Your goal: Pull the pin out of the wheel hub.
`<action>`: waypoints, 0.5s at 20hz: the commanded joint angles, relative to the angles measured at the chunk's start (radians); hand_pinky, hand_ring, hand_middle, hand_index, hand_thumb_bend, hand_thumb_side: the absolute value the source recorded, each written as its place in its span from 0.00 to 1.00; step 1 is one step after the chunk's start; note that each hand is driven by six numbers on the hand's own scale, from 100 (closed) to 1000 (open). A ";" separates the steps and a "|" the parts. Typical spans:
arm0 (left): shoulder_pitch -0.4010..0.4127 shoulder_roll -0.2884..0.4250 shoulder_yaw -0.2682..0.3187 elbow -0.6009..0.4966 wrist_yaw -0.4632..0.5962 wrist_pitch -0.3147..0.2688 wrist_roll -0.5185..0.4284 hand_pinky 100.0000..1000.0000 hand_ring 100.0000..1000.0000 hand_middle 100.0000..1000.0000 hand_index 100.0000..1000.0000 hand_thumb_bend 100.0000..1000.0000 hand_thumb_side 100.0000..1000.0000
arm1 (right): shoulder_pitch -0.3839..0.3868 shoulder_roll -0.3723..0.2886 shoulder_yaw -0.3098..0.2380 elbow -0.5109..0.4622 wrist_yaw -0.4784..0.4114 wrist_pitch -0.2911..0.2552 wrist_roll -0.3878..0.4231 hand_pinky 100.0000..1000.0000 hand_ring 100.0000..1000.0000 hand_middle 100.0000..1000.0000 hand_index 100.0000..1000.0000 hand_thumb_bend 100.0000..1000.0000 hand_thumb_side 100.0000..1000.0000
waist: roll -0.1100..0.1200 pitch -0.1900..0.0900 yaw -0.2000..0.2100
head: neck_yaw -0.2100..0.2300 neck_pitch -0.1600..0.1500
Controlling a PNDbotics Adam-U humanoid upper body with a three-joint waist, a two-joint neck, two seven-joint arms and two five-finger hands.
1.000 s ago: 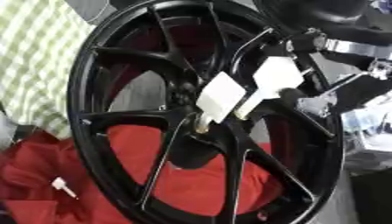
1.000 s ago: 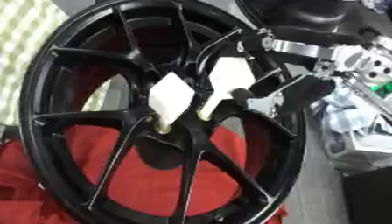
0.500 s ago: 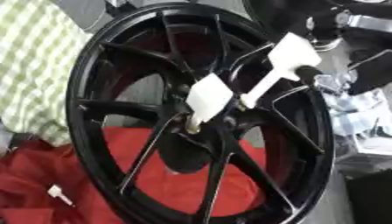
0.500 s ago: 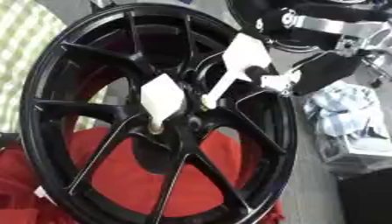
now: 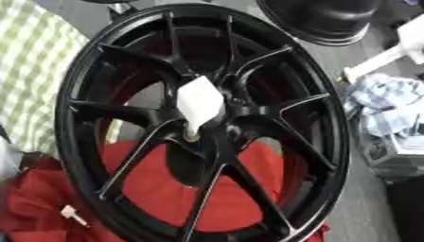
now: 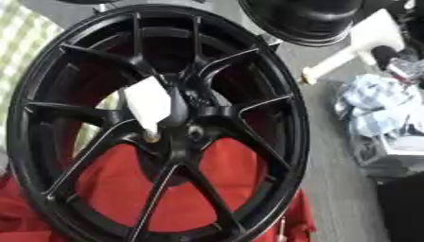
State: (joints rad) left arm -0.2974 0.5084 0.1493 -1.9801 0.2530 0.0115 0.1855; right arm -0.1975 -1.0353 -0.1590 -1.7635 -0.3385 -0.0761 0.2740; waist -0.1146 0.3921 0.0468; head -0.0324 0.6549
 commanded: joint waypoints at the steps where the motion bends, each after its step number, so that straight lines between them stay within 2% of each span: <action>1: -0.002 0.012 0.020 -0.020 -0.008 -0.012 0.016 0.57 0.65 0.62 0.78 0.00 0.70 | 0.050 0.050 -0.100 0.036 0.013 -0.047 -0.054 0.81 0.50 0.22 0.43 0.00 0.12 | 0.016 -0.014 -0.007 | 0.026 -0.013; 4: -0.005 0.011 0.023 -0.020 -0.007 -0.021 0.025 0.57 0.65 0.62 0.78 0.00 0.70 | 0.126 0.126 -0.176 0.046 0.058 -0.086 -0.101 0.81 0.51 0.25 0.46 0.00 0.12 | 0.034 -0.010 -0.010 | 0.039 -0.016; 6: -0.011 0.011 0.019 -0.020 -0.005 -0.023 0.024 0.57 0.65 0.62 0.78 0.00 0.70 | 0.178 0.177 -0.228 0.009 0.090 -0.093 -0.133 0.81 0.51 0.25 0.46 0.00 0.12 | 0.033 -0.008 0.000 | 0.031 -0.018; 9: -0.020 0.009 0.011 -0.020 0.000 -0.022 0.017 0.57 0.65 0.62 0.78 0.00 0.70 | 0.258 0.219 -0.306 -0.067 0.139 -0.081 -0.182 0.81 0.51 0.25 0.46 0.00 0.12 | 0.032 -0.007 0.018 | 0.015 -0.019; 10: -0.020 0.011 0.014 -0.020 -0.001 -0.024 0.019 0.57 0.65 0.62 0.78 0.00 0.69 | 0.283 0.233 -0.327 -0.079 0.155 -0.073 -0.198 0.94 0.84 0.79 0.88 0.00 0.11 | 0.038 -0.007 0.022 | 0.036 -0.026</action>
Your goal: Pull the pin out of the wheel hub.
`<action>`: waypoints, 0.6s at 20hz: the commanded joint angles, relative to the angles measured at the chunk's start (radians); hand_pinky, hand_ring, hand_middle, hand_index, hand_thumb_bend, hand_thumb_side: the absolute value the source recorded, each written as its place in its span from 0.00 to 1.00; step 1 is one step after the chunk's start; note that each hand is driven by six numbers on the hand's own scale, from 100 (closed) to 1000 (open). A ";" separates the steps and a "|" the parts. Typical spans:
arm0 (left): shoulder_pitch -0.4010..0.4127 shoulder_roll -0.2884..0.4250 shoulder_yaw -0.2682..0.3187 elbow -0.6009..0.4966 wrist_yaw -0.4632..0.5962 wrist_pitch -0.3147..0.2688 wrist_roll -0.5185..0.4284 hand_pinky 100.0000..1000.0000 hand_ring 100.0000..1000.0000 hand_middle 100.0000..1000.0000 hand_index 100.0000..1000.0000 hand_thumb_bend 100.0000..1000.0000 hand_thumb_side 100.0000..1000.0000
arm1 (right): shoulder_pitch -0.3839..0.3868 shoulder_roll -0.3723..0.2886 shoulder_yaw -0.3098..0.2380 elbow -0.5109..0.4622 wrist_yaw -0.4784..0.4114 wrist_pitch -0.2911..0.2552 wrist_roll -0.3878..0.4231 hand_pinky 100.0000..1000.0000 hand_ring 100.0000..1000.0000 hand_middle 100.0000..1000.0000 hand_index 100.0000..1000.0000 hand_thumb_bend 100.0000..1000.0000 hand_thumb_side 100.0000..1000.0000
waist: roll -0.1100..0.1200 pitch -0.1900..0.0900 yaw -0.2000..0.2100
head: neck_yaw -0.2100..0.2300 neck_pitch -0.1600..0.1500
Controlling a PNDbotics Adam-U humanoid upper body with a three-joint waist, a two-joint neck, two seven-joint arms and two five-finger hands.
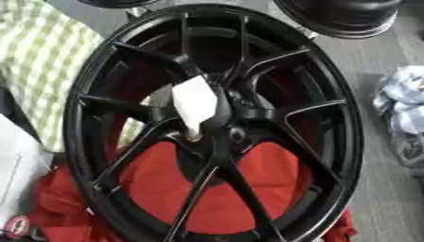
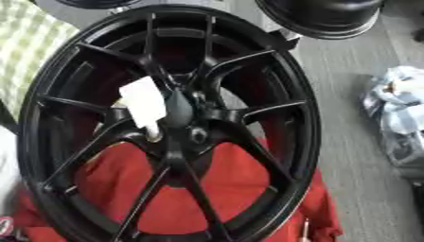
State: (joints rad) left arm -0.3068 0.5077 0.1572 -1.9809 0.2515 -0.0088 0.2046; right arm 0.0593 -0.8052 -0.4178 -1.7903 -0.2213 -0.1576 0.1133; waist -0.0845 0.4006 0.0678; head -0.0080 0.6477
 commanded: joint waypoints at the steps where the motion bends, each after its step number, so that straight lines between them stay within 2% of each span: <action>1: -0.010 0.007 0.009 -0.019 0.002 -0.006 0.003 0.57 0.65 0.62 0.78 0.00 0.69 | 0.052 0.022 -0.087 -0.045 0.053 0.021 -0.053 0.94 0.84 0.79 0.88 0.00 0.11 | 0.024 -0.018 -0.002 | 0.019 -0.020; 2: -0.009 0.000 0.009 -0.019 0.005 -0.006 0.005 0.57 0.65 0.62 0.78 0.00 0.69 | 0.079 0.047 -0.101 -0.026 0.070 0.036 -0.070 0.96 0.88 0.84 0.90 0.00 0.11 | 0.039 -0.021 -0.005 | 0.020 -0.019; 4: -0.011 -0.007 0.002 -0.019 0.011 -0.004 0.002 0.57 0.65 0.62 0.78 0.00 0.69 | 0.130 0.096 -0.117 -0.006 0.101 0.066 -0.101 0.96 0.88 0.84 0.90 0.00 0.11 | 0.047 -0.028 0.001 | 0.015 -0.015; 7: -0.012 -0.010 -0.003 -0.019 0.015 -0.002 -0.005 0.57 0.65 0.62 0.78 0.00 0.69 | 0.165 0.171 -0.123 -0.036 0.145 0.112 -0.147 0.97 0.88 0.84 0.89 0.00 0.11 | 0.046 -0.033 0.009 | 0.009 -0.018; 12: -0.016 -0.009 -0.008 -0.019 0.018 0.003 -0.012 0.57 0.65 0.62 0.78 0.00 0.69 | 0.179 0.283 -0.090 -0.131 0.209 0.182 -0.218 0.97 0.88 0.84 0.89 0.00 0.11 | 0.035 -0.033 0.014 | -0.006 -0.020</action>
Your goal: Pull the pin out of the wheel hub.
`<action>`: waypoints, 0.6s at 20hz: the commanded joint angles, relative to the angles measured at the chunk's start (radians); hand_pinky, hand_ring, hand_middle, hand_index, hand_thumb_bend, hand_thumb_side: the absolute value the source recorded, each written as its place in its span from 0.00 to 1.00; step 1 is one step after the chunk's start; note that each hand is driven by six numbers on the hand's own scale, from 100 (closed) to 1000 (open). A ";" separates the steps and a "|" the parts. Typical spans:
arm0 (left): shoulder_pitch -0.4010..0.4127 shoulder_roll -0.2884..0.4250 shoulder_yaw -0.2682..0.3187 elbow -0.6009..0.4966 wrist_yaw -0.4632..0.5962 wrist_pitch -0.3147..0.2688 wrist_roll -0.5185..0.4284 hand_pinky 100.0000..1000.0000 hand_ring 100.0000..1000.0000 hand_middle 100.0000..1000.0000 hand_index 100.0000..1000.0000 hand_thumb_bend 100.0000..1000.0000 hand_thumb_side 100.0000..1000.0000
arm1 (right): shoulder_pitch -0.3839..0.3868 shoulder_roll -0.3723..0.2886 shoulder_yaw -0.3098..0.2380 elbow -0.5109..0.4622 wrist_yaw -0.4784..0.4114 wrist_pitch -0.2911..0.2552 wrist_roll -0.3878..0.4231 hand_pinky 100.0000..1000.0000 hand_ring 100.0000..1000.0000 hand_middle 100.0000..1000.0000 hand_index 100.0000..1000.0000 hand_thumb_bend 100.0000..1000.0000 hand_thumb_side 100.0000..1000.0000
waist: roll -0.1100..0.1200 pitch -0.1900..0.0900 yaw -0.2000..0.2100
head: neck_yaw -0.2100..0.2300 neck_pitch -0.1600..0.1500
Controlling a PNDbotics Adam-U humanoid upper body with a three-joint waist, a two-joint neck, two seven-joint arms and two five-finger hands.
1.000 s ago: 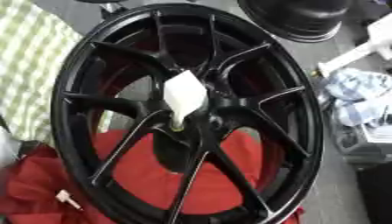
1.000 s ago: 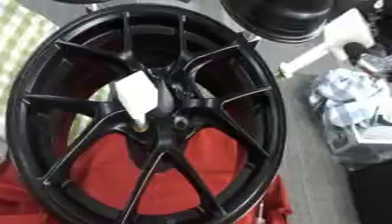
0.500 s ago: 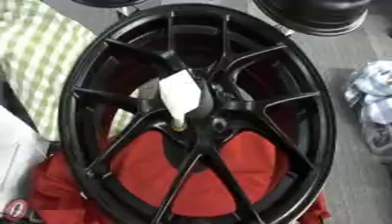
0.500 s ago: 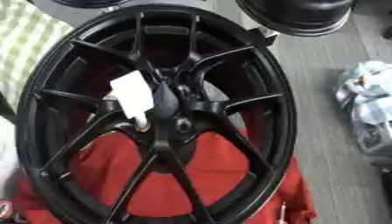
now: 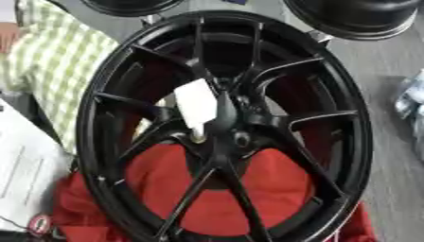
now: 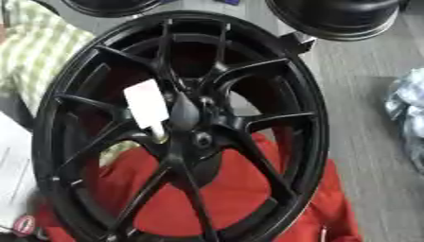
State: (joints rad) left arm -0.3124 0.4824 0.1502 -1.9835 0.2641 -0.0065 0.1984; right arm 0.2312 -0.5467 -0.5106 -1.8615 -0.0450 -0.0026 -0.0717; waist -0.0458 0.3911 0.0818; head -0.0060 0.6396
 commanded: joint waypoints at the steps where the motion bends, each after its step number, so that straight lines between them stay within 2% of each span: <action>1: -0.012 0.017 -0.002 -0.017 0.006 0.001 -0.007 0.57 0.65 0.62 0.78 0.00 0.69 | 0.009 0.038 0.011 -0.081 0.039 0.039 -0.048 0.96 0.86 0.80 0.89 0.00 0.11 | -0.006 -0.024 0.000 | -0.010 -0.013; 3: -0.014 0.018 -0.002 -0.017 0.006 0.002 -0.008 0.57 0.65 0.62 0.78 0.00 0.69 | 0.009 0.053 0.030 -0.121 0.028 0.053 -0.078 0.96 0.84 0.78 0.88 0.00 0.16 | -0.010 -0.025 0.002 | -0.013 -0.016; 4: -0.015 0.018 -0.003 -0.017 0.007 0.002 -0.009 0.57 0.65 0.62 0.78 0.00 0.69 | 0.004 0.052 0.041 -0.130 0.016 0.052 -0.093 0.95 0.81 0.74 0.86 0.00 0.32 | -0.011 -0.026 0.003 | -0.015 -0.016; 8: -0.017 0.018 -0.007 -0.017 0.009 0.004 -0.014 0.57 0.65 0.62 0.78 0.00 0.69 | -0.047 0.029 0.085 -0.138 -0.040 0.003 -0.124 0.94 0.75 0.64 0.78 0.00 0.44 | -0.015 -0.029 0.007 | -0.022 -0.015; 12: -0.018 0.015 -0.011 -0.017 0.011 0.006 -0.018 0.57 0.65 0.62 0.78 0.00 0.70 | -0.126 0.030 0.118 -0.139 -0.097 -0.053 -0.143 0.93 0.72 0.59 0.74 0.00 0.48 | -0.017 -0.031 0.012 | -0.028 -0.014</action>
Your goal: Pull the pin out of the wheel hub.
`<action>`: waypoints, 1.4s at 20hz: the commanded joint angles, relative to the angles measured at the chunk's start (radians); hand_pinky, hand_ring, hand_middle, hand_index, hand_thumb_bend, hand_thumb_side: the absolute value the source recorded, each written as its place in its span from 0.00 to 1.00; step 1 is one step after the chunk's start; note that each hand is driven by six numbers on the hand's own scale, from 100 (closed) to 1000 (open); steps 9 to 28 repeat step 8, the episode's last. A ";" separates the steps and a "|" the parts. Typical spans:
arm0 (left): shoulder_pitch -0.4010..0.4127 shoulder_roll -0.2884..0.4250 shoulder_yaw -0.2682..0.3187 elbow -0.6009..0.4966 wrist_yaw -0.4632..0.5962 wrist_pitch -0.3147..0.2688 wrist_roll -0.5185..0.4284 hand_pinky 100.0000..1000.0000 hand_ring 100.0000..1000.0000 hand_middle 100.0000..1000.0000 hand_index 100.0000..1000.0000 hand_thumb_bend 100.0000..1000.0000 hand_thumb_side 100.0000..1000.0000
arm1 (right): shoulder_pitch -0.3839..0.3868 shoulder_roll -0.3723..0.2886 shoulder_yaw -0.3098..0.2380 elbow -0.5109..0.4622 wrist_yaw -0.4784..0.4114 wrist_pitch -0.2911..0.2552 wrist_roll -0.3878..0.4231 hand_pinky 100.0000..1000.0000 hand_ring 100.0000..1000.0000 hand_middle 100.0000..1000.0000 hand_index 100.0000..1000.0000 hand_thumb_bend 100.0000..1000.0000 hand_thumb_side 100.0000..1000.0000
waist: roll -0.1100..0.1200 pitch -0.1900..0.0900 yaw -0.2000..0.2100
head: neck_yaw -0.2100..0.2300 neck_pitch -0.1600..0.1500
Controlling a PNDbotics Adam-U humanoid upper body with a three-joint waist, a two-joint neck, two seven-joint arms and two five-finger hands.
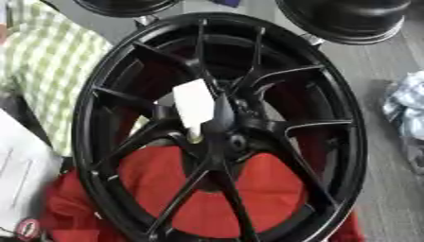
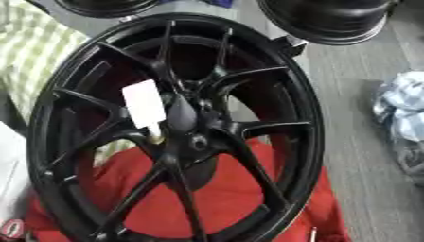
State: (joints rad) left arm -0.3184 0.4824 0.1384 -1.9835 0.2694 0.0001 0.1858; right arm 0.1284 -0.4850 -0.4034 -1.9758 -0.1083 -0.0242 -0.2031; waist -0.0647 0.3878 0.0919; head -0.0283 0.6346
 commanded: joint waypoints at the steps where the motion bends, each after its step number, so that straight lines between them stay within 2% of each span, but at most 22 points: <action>1: -0.012 0.015 0.000 -0.017 0.006 0.000 -0.007 0.57 0.65 0.62 0.78 0.00 0.70 | -0.046 -0.030 0.024 -0.024 -0.049 -0.046 -0.009 0.93 0.72 0.59 0.74 0.00 0.48 | 0.002 -0.027 0.001 | -0.006 -0.011; 8: -0.015 0.010 -0.002 -0.017 0.006 -0.001 -0.012 0.57 0.64 0.62 0.78 0.00 0.70 | -0.155 -0.009 0.096 -0.024 -0.110 -0.144 0.038 0.93 0.69 0.56 0.71 0.00 0.45 | 0.001 -0.023 0.003 | -0.008 -0.015; 28: -0.015 0.010 -0.002 -0.017 0.006 -0.001 -0.012 0.57 0.64 0.62 0.78 0.00 0.70 | -0.155 -0.009 0.096 -0.024 -0.110 -0.144 0.038 0.93 0.69 0.56 0.71 0.00 0.45 | 0.001 -0.023 0.003 | -0.008 -0.015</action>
